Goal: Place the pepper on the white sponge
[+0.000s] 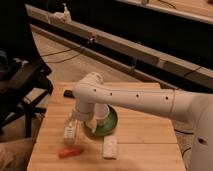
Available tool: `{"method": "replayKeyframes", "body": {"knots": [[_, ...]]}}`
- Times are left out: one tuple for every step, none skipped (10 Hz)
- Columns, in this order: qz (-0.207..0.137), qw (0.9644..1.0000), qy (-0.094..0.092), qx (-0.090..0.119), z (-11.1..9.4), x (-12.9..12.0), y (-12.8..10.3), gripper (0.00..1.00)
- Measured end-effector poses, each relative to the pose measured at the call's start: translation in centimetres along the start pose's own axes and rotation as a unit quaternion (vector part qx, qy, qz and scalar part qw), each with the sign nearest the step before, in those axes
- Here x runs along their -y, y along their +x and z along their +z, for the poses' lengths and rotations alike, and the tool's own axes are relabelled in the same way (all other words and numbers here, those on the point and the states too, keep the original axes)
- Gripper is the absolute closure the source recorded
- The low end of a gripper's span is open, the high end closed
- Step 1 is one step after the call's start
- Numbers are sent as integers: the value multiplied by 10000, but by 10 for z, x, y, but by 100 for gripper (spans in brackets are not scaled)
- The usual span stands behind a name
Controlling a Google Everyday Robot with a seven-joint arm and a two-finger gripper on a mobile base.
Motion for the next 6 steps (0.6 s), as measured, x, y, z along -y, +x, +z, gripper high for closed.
{"method": "replayKeyframes", "body": {"knots": [[2,10000,18,10,0,1,0,20],[34,10000,-24,47,3,-3,0,20],[96,9998,-119,97,8,-8,0,20],[132,9996,-185,159,15,-9,-1,20],[173,9994,-201,211,20,-10,-2,20],[250,9990,-205,305,28,-11,-4,20]]}}
